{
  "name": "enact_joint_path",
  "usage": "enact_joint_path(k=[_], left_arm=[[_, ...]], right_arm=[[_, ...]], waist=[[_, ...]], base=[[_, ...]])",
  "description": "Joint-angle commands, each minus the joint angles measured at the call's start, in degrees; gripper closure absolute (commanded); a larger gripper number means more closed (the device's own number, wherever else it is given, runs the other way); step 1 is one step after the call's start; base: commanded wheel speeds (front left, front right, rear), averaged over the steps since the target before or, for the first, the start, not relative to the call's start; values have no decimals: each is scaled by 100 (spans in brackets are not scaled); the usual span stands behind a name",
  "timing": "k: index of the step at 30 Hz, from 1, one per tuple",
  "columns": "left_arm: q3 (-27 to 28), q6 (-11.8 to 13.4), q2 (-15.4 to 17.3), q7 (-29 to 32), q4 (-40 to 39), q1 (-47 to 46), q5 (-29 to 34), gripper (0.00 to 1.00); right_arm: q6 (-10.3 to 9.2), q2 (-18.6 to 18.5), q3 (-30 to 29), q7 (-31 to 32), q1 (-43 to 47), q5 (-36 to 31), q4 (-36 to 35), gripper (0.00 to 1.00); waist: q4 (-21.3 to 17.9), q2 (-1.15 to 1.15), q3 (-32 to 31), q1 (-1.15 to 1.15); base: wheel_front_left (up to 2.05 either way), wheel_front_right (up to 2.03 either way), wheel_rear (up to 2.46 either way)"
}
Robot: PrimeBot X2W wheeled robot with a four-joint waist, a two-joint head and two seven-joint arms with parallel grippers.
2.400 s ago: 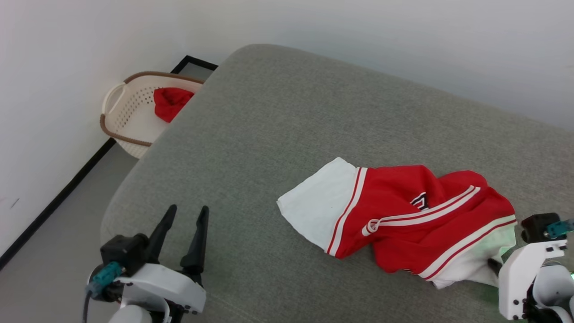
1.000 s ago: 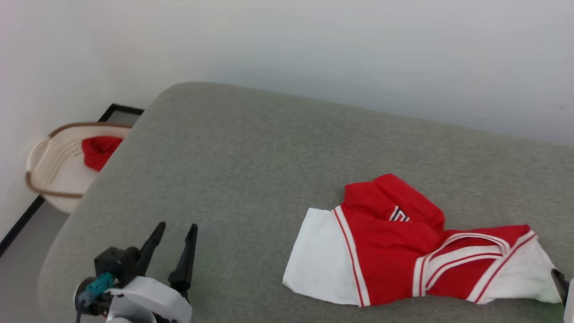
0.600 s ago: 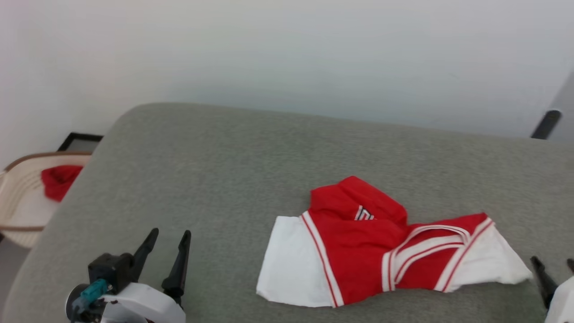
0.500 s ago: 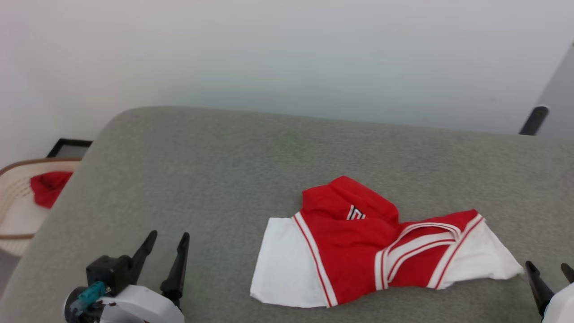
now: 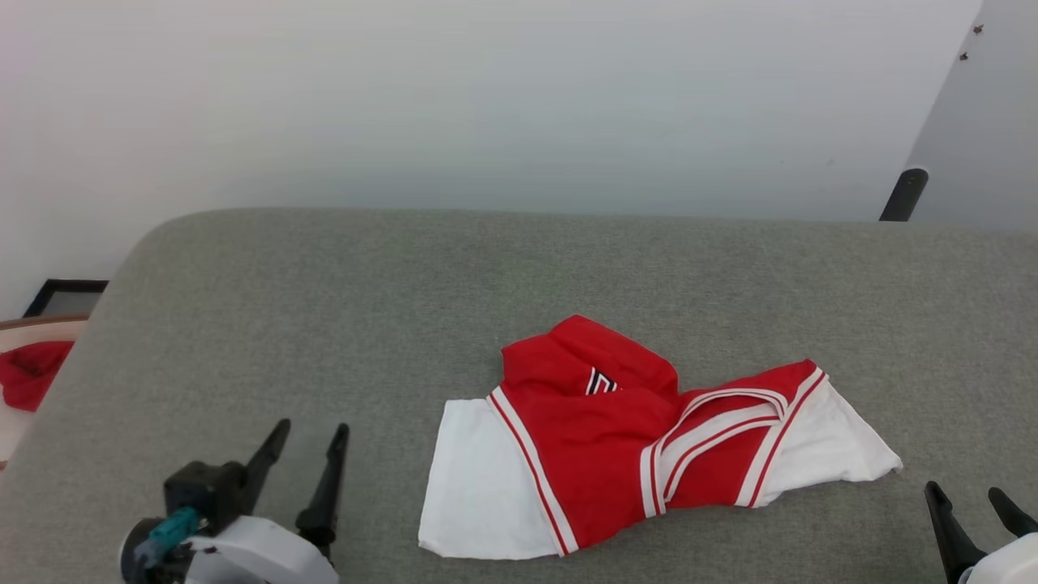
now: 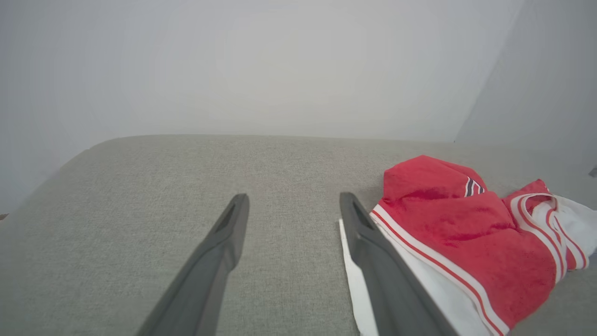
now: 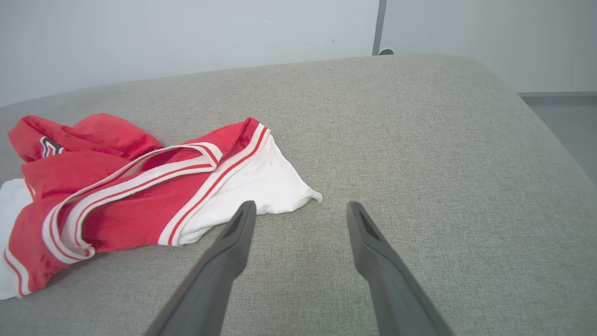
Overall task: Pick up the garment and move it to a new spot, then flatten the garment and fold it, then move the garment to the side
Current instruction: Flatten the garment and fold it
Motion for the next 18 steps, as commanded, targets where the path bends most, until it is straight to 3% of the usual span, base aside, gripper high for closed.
enact_joint_path(k=[1, 12, 18], left_arm=[[-39, 14, 1, 61, -34, 1, 3, 0], [-344, -265, 353, 1249, -538, -75, -309, 0], [-806, -389, 757, 2191, -1119, 30, -248, 0]], right_arm=[[-4, 22, -3, -27, -14, -27, 3, 0], [-4, 45, 121, -113, -247, 18, 183, 0], [-4, 30, 92, -154, -276, 30, 204, 0]], waist=[[-25, 0, 21, 0], [-193, 0, 134, 0], [-234, 0, 290, 0]], base=[[0, 0, 0], [0, 0, 0], [0, 0, 0]])
